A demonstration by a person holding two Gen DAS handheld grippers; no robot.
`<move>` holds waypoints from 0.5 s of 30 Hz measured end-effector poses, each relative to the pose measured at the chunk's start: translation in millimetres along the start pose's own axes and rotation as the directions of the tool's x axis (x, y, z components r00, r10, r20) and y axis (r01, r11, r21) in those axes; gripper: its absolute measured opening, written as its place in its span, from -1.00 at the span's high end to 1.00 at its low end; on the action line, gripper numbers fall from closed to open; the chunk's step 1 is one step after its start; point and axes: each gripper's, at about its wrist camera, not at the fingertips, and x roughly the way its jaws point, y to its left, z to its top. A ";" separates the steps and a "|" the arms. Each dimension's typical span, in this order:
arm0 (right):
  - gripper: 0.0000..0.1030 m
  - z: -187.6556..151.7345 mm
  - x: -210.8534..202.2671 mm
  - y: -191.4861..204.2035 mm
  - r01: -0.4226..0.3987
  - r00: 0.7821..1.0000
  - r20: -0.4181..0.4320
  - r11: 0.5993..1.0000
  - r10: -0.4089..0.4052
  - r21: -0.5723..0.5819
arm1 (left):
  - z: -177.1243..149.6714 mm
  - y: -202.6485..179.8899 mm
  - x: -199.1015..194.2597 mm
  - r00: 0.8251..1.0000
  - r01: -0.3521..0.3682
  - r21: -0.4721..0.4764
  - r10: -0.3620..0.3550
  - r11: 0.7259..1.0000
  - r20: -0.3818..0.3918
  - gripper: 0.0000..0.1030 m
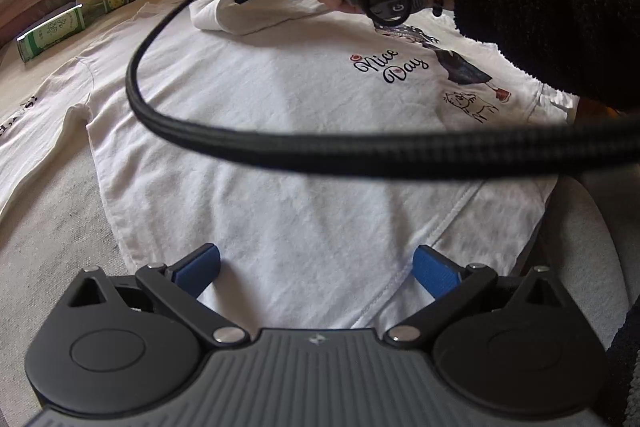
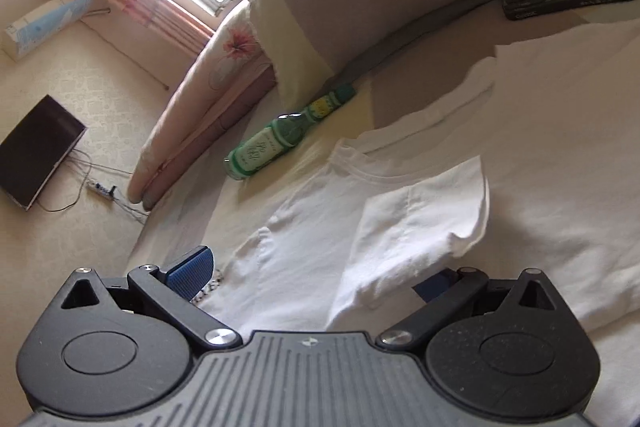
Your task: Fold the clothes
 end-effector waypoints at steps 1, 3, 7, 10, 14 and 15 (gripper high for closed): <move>-1.00 0.0 3.8 10.1 -0.033 0.999 -0.007 0.999 0.032 -0.030 | -0.6 0.2 -0.1 1.000 0.000 -0.005 0.000 1.000 0.000 -0.99; -1.00 -1.6 12.3 29.8 -0.069 0.997 -0.048 0.993 0.065 -0.094 | -0.4 -0.6 0.4 1.000 -0.003 -0.006 0.003 1.000 -0.002 -0.99; -1.00 -10.0 12.6 47.6 -0.021 0.996 -0.084 0.972 0.001 -0.234 | 0.1 -2.3 1.5 1.000 -0.011 -0.006 0.011 1.000 -0.007 -0.99; -1.00 -12.5 0.5 41.1 0.053 0.995 -0.063 0.960 -0.073 -0.276 | 0.1 -3.0 2.7 1.000 -0.015 -0.009 0.015 1.000 -0.010 -0.99; -1.00 -7.9 -34.6 11.9 0.194 0.980 0.011 0.941 -0.198 -0.277 | 1.1 -2.5 4.6 1.000 -0.019 -0.013 0.019 1.000 -0.013 -0.99; -1.00 -6.5 -44.1 4.9 0.227 0.973 0.030 0.934 -0.227 -0.277 | 1.7 -2.7 4.5 1.000 -0.020 -0.013 0.020 1.000 -0.016 -0.99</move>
